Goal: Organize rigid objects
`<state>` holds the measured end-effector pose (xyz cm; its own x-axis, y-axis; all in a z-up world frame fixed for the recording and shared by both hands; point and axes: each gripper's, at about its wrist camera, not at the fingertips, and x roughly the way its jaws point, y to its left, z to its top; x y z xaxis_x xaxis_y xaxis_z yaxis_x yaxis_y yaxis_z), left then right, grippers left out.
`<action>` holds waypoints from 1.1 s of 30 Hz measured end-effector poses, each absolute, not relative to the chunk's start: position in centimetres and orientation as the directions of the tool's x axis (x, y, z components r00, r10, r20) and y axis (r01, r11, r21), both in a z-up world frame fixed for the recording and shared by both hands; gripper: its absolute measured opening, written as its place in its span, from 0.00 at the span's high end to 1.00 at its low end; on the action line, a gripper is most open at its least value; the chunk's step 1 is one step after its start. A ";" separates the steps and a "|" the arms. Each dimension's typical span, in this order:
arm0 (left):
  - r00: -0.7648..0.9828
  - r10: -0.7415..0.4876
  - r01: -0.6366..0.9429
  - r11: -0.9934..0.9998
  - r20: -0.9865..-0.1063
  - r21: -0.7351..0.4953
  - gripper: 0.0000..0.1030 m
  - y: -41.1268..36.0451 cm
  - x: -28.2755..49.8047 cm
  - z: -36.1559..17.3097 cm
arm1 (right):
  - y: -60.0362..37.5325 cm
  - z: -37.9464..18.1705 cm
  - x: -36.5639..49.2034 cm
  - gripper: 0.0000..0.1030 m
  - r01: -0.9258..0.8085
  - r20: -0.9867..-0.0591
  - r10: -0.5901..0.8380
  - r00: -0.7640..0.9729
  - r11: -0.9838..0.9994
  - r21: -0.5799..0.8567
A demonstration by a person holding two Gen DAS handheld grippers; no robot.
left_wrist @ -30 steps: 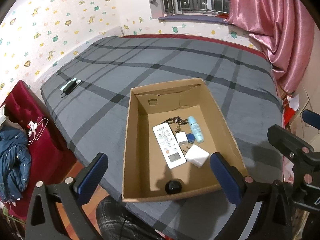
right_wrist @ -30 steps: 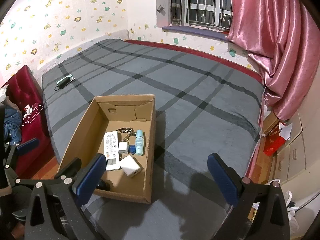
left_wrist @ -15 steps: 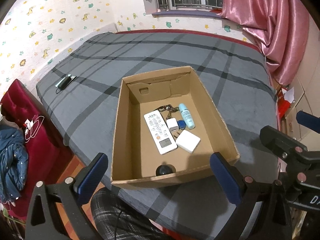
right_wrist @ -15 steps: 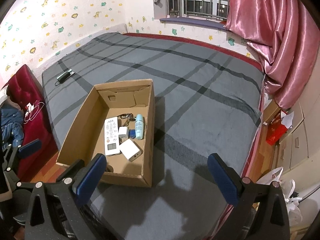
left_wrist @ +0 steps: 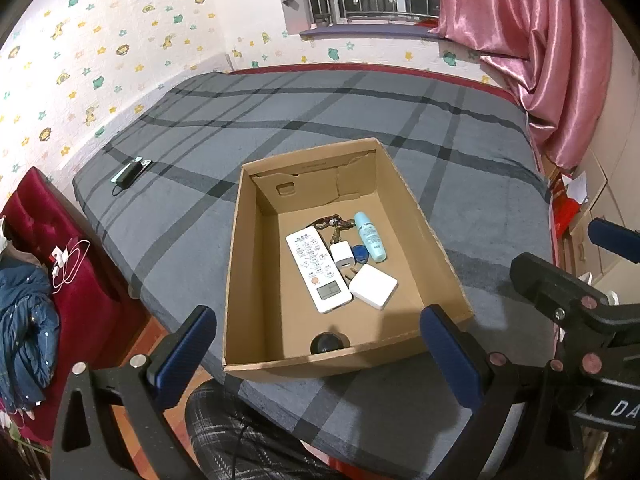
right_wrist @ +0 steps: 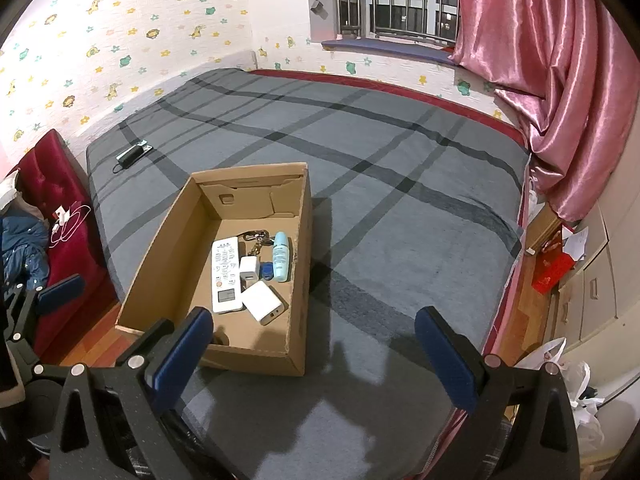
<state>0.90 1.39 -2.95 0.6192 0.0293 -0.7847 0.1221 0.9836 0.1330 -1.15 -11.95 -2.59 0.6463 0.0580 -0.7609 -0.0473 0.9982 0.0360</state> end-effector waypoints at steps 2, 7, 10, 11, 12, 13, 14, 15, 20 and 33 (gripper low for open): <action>0.619 0.030 0.121 0.984 -0.785 0.133 0.00 1.4 0.9 -3.0 | -11.9 -2.5 -1.2 0.00 -0.049 -0.761 0.059 0.647 0.998 0.036; 0.621 0.028 0.122 0.984 -0.783 0.132 0.00 1.3 0.8 -2.8 | -11.9 -2.5 -1.3 0.00 -0.047 -0.757 0.057 0.651 0.998 0.034; 0.624 0.026 0.123 0.984 -0.781 0.131 0.00 1.3 0.8 -2.7 | -11.9 -2.4 -1.4 0.00 -0.048 -0.757 0.059 0.650 0.998 0.036; 0.624 0.026 0.122 0.984 -0.781 0.131 0.00 1.3 0.8 -2.7 | -11.9 -2.4 -1.4 0.00 -0.049 -0.758 0.057 0.650 0.998 0.033; 0.624 0.024 0.124 0.984 -0.781 0.129 0.00 1.3 0.8 -2.7 | -11.9 -2.4 -1.4 0.00 -0.050 -0.757 0.057 0.650 0.998 0.032; 0.622 0.025 0.124 0.984 -0.782 0.130 0.00 1.3 0.8 -2.7 | -11.9 -2.4 -1.4 0.00 -0.051 -0.757 0.059 0.650 0.998 0.034; 0.622 0.024 0.124 0.984 -0.783 0.129 0.00 1.3 0.8 -2.7 | -11.9 -2.5 -1.3 0.00 -0.050 -0.758 0.060 0.649 0.998 0.036; 0.622 0.024 0.124 0.984 -0.783 0.128 0.00 1.3 0.8 -2.6 | -11.9 -2.5 -1.4 0.00 -0.052 -0.758 0.060 0.649 0.998 0.035; 0.622 0.026 0.125 0.983 -0.782 0.132 0.00 1.3 0.8 -2.7 | -11.6 -2.6 -1.4 0.00 -0.059 -0.760 0.062 0.647 0.998 0.031; 0.626 0.020 0.133 0.982 -0.780 0.132 0.00 1.3 1.1 -2.6 | -11.3 -2.7 -1.4 0.00 -0.056 -0.757 0.053 0.652 0.998 0.022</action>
<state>1.10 1.31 -2.65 0.6259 0.0196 -0.7796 0.1331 0.9823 0.1315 -1.39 -11.35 -2.68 0.6516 0.0532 -0.7567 -0.0560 0.9982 0.0220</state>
